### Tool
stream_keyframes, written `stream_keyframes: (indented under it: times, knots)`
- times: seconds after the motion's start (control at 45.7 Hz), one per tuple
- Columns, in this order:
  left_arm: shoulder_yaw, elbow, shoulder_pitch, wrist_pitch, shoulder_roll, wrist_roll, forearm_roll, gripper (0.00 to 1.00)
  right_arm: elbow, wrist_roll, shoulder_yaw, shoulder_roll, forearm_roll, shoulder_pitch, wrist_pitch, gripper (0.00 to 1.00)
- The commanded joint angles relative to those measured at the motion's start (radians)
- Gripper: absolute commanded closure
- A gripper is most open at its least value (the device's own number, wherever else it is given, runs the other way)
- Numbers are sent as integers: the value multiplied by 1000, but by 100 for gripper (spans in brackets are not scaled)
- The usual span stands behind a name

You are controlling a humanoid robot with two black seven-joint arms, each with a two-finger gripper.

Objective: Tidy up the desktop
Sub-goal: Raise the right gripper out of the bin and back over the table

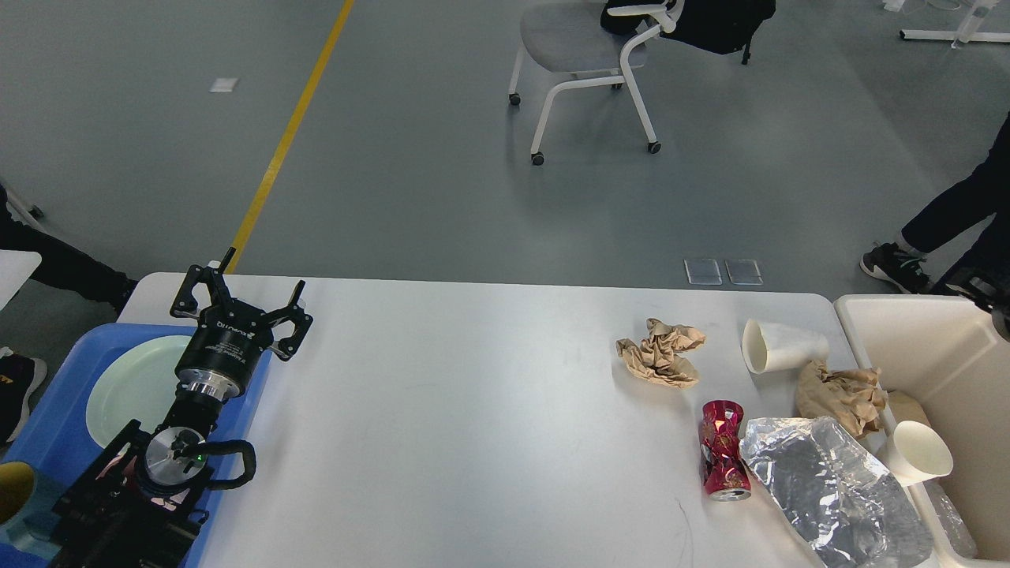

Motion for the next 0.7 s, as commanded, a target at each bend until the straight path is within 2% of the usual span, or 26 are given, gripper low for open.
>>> stream_keyframes:
  times: [0.0,0.109,0.241,0.35,0.547,0.679]
  knots:
    - [0,0,0,0,0,0,0,4,181,-3,-183,10,-22,221,137,0]
    - [0,0,0,0,0,0,0,4,297,-4,-290,79,-18,401,275,0]
    - [0,0,0,0,0,0,0,4,350,-6,-349,167,-16,570,519,0]
    - [0,0,0,0,0,0,0,4,459,-6,-349,191,-15,741,700,0]
    - [0,0,0,0,0,1,0,4,691,-6,-341,253,5,999,841,0]
    - [0,0,0,0,0,0,0,4,804,-16,-326,257,59,1156,886,0]
